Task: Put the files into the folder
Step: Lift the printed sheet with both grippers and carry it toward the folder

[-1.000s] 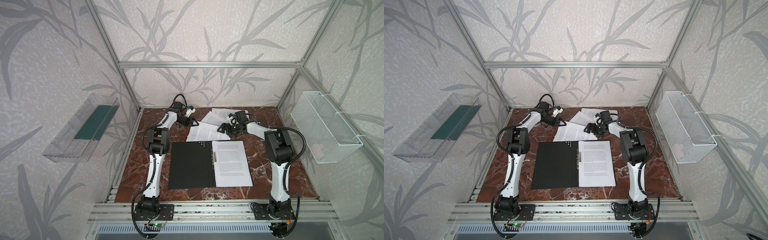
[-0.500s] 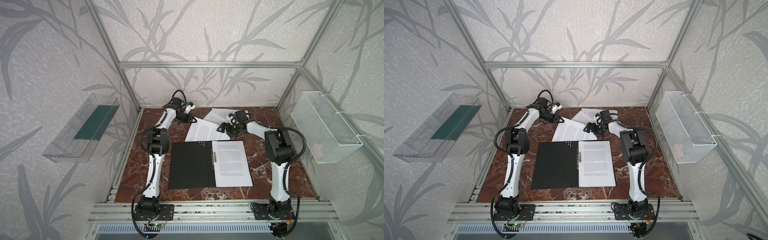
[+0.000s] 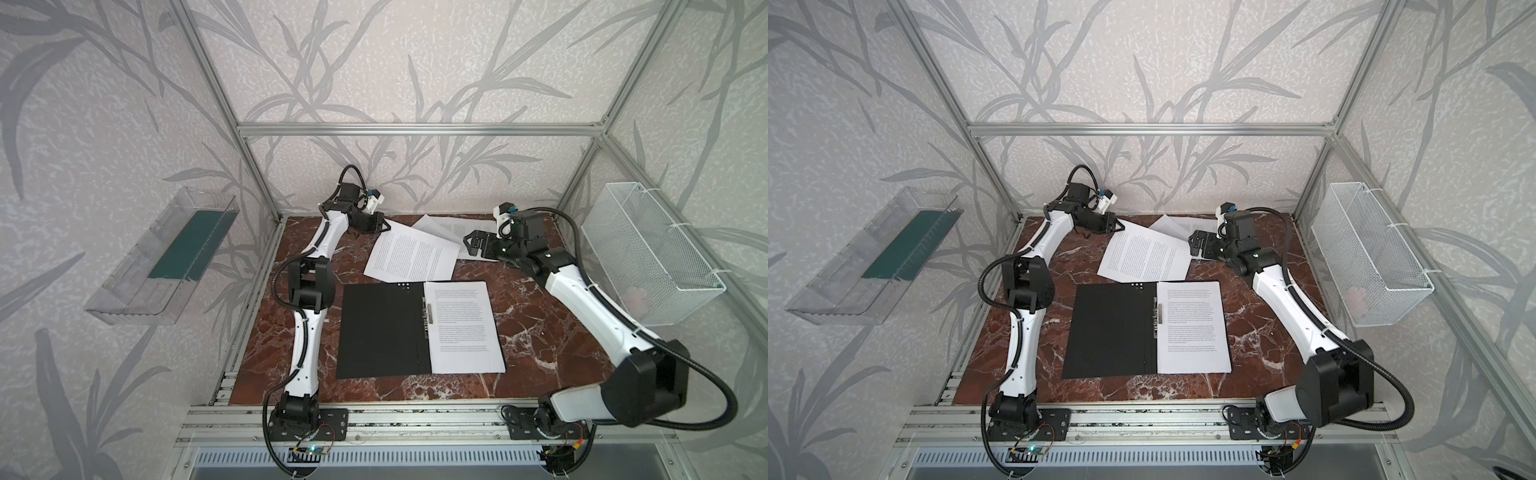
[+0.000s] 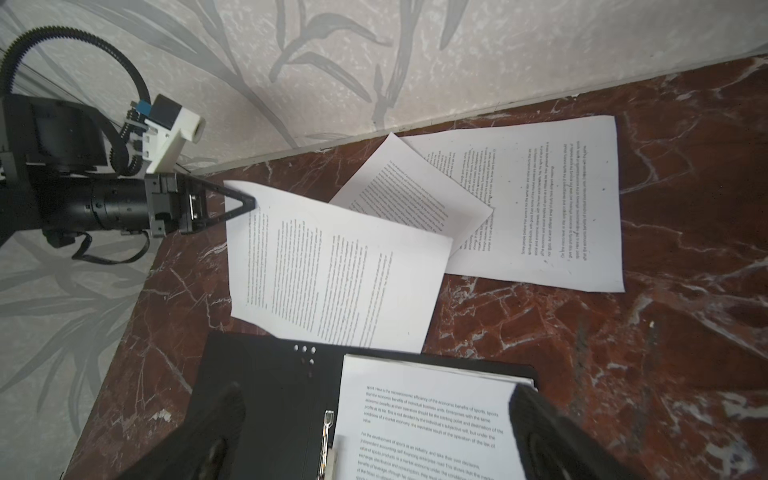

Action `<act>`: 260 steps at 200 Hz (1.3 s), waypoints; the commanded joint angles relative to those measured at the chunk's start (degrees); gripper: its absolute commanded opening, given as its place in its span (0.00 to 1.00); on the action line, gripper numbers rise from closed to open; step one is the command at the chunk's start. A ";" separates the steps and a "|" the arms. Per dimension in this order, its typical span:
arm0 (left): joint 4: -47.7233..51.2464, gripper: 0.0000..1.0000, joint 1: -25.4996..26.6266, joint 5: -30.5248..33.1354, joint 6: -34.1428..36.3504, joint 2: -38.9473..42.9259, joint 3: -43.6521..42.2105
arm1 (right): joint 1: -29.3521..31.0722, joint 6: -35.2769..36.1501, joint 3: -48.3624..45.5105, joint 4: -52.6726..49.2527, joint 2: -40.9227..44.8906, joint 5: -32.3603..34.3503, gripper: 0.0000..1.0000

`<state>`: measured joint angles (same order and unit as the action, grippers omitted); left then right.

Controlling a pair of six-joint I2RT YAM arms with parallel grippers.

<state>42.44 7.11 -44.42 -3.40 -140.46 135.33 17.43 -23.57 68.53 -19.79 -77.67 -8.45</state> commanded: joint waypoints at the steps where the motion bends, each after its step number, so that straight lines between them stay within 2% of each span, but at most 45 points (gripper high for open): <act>1: -6.20 0.00 0.18 4.96 -4.90 9.34 -2.90 | 1.36 -0.46 -6.39 -2.53 5.50 2.71 0.99; 29: -14.41 0.00 1.59 10.86 -10.19 19.81 -13.48 | 1.98 0.18 -12.99 -4.24 13.56 3.74 0.99; 44: -17.94 0.00 3.31 11.86 -13.07 24.72 -18.57 | 1.99 0.58 -16.74 -3.57 16.93 4.19 0.99; 68: -19.46 0.00 8.17 14.82 -18.96 31.41 -24.07 | 1.99 1.62 -20.91 -1.74 19.35 5.13 0.99; 91: -27.05 0.00 14.17 17.53 -29.82 37.89 -32.96 | 1.99 1.77 -24.91 1.46 19.22 4.26 0.99; 102: -30.81 0.00 17.04 18.70 -32.83 40.27 -36.07 | 1.99 1.72 -26.52 1.86 19.43 5.84 0.99; 114: -31.53 0.00 20.68 20.58 -33.07 41.40 -36.13 | 1.99 1.95 -27.42 1.64 20.45 7.75 0.99; 135: -27.73 0.00 26.47 20.86 -32.36 40.41 -30.96 | 1.99 1.39 -28.97 1.87 23.05 10.21 0.99; 151: -29.35 0.00 29.24 19.58 -34.57 40.27 -30.38 | 1.99 1.38 -29.36 1.11 24.55 10.92 0.99; 169: -29.61 0.00 31.85 20.89 -34.71 41.14 -31.19 | 2.00 1.66 -29.43 0.70 26.03 11.26 0.99; 183: -29.44 0.00 32.90 21.84 -34.67 42.52 -32.81 | 1.99 1.69 -29.56 0.50 26.81 11.22 0.99; 198: -29.23 0.00 33.34 25.99 -34.63 45.38 -36.93 | 1.99 1.64 -29.67 0.54 27.04 11.01 0.99; 232: -30.58 0.00 33.02 36.16 -37.45 54.77 -50.47 | 1.99 1.63 -29.57 0.65 26.87 10.29 0.99; 260: -30.07 0.00 33.00 45.44 -42.46 62.62 -63.82 | 1.99 1.77 -29.55 0.76 26.74 9.12 0.99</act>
<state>12.93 40.45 -10.09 -40.80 -83.64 79.96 19.35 -22.46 39.24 -19.64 -51.20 1.43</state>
